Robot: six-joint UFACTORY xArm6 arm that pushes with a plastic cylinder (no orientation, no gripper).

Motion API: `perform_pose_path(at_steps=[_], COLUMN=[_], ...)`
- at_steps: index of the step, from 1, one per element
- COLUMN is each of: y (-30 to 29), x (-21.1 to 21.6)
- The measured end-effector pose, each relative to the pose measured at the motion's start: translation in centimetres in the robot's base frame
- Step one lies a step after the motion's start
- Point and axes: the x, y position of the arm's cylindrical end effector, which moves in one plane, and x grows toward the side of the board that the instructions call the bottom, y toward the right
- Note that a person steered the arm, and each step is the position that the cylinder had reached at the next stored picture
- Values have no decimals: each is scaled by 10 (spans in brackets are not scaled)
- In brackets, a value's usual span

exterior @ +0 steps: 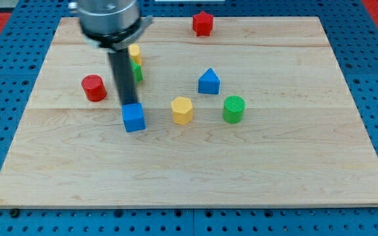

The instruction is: Move the red circle to the red star

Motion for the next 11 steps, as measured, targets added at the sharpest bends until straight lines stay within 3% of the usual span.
perform_pose_path(at_steps=[1,2,3,5,7,9,11], y=[-69,-99,-62,39,57,70,96], x=[10,-4,-39,-42,-34,-84,-104])
